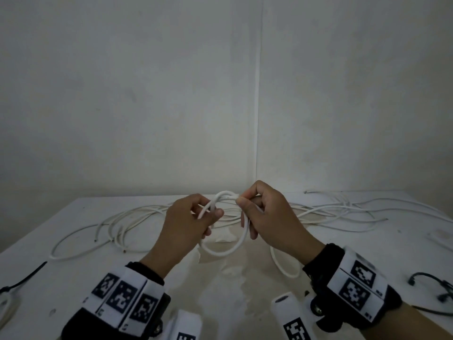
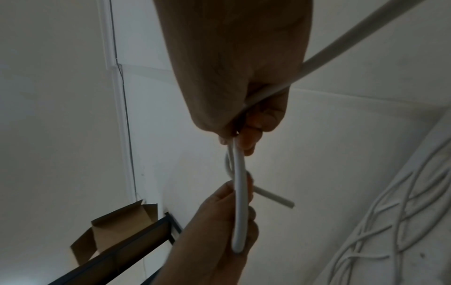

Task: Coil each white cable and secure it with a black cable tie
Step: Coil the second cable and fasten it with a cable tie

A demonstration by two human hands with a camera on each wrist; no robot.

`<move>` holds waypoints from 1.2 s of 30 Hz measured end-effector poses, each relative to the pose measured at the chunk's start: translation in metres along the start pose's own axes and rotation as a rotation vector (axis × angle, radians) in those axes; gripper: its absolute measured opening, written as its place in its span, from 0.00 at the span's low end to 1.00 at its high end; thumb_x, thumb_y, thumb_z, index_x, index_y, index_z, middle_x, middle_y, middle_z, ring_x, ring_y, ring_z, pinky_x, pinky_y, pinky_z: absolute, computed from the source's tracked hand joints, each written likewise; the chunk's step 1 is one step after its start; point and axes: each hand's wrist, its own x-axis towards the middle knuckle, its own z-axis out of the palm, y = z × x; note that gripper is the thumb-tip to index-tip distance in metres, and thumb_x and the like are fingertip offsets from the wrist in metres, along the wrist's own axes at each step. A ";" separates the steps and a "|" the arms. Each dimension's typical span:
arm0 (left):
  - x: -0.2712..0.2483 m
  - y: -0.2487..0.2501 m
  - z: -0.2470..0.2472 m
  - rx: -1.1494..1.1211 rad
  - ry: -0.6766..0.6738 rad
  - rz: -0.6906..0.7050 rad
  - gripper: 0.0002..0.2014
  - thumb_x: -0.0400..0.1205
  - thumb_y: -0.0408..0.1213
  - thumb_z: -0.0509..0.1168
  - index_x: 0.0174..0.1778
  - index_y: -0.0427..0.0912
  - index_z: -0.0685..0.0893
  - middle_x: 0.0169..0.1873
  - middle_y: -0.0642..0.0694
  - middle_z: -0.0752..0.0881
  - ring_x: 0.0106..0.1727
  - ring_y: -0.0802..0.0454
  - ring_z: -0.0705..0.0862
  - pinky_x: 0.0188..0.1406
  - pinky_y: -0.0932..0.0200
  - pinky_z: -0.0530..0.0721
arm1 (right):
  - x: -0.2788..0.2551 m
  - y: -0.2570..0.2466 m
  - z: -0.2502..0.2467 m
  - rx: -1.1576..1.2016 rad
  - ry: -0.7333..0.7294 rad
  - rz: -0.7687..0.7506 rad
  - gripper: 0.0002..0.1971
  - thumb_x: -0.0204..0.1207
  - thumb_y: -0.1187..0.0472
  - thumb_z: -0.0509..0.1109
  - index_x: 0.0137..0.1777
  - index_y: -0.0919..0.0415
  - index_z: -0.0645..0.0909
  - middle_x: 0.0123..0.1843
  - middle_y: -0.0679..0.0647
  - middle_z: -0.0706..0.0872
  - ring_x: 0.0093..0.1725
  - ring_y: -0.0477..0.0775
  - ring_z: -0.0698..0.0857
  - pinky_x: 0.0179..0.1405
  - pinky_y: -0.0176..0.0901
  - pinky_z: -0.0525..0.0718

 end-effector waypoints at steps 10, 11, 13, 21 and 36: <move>0.007 -0.016 -0.009 0.406 0.135 0.367 0.07 0.76 0.38 0.68 0.38 0.38 0.80 0.33 0.49 0.78 0.35 0.61 0.76 0.34 0.73 0.71 | 0.001 0.004 0.005 0.040 -0.033 0.041 0.09 0.80 0.63 0.64 0.38 0.57 0.72 0.20 0.48 0.80 0.15 0.46 0.74 0.20 0.36 0.73; 0.007 -0.013 -0.010 0.279 0.063 0.294 0.06 0.78 0.36 0.68 0.38 0.39 0.79 0.33 0.51 0.79 0.34 0.65 0.77 0.34 0.76 0.72 | 0.001 0.006 0.004 0.052 -0.032 0.040 0.09 0.80 0.64 0.64 0.38 0.57 0.72 0.20 0.48 0.80 0.15 0.46 0.74 0.21 0.36 0.73; 0.004 -0.007 -0.009 0.035 -0.132 0.132 0.06 0.80 0.34 0.64 0.37 0.40 0.77 0.28 0.52 0.83 0.29 0.65 0.79 0.32 0.74 0.74 | 0.001 0.008 0.000 0.049 -0.024 0.036 0.08 0.80 0.64 0.64 0.38 0.58 0.72 0.21 0.49 0.81 0.15 0.46 0.74 0.21 0.36 0.73; -0.002 -0.003 -0.011 0.194 -0.306 0.130 0.18 0.86 0.43 0.50 0.34 0.51 0.80 0.26 0.54 0.75 0.26 0.67 0.74 0.29 0.74 0.71 | 0.000 0.017 -0.013 -0.015 -0.003 0.034 0.08 0.80 0.64 0.64 0.38 0.59 0.73 0.22 0.49 0.81 0.17 0.47 0.75 0.22 0.37 0.75; -0.010 0.008 -0.005 -0.568 -0.401 -0.265 0.19 0.85 0.44 0.48 0.38 0.36 0.77 0.19 0.49 0.75 0.24 0.55 0.80 0.36 0.61 0.86 | 0.006 0.018 -0.015 0.007 0.020 0.013 0.07 0.79 0.64 0.64 0.39 0.59 0.74 0.24 0.50 0.83 0.19 0.48 0.76 0.23 0.36 0.75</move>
